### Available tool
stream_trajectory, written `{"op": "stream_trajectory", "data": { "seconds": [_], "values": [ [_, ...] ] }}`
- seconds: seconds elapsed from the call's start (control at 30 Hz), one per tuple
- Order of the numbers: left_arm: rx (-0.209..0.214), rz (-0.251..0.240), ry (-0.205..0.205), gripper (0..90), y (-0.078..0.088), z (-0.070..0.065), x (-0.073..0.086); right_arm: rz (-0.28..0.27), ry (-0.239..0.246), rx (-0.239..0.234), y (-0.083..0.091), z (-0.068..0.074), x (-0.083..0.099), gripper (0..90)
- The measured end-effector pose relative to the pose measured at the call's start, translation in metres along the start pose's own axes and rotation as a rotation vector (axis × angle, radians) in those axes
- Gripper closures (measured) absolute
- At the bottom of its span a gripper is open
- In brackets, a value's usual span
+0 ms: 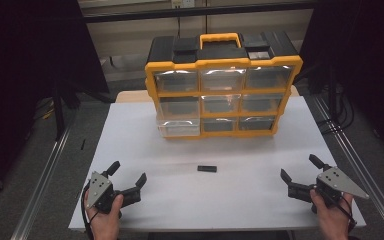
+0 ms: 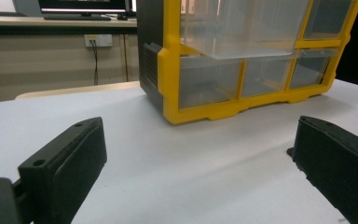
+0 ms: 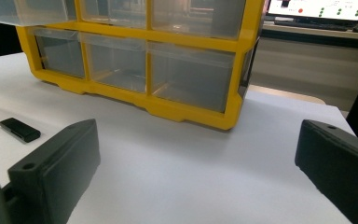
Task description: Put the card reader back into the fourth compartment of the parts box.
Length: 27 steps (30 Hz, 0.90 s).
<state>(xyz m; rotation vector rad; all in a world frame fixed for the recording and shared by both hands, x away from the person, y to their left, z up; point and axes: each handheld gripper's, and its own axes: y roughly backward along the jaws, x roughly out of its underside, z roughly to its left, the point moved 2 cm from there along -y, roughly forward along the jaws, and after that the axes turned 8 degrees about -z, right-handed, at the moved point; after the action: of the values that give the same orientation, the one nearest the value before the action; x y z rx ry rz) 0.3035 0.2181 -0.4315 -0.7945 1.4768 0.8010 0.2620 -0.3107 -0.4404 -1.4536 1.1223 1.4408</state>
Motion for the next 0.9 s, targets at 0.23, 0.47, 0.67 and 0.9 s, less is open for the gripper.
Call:
{"op": "stream_trajectory", "data": {
  "seconds": [0.23,0.47,0.67,0.9],
  "values": [
    [0.027,0.004,0.022,3.5,-0.004,-0.001,-0.001,-0.002,-0.002,0.001,0.001,0.0,0.001,0.0],
    [0.107,0.047,0.02,5.6,-0.009,-0.003,-0.002,0.017,-0.005,-0.009,0.001,0.001,0.003,0.0],
    [0.184,0.102,0.014,4.3,-0.016,-0.005,-0.003,0.017,-0.014,-0.015,0.004,0.003,0.003,0.0],
    [0.237,0.133,-0.005,4.1,-0.023,-0.014,-0.008,0.014,-0.016,-0.021,0.0,0.003,0.004,0.0]
  ]
}}
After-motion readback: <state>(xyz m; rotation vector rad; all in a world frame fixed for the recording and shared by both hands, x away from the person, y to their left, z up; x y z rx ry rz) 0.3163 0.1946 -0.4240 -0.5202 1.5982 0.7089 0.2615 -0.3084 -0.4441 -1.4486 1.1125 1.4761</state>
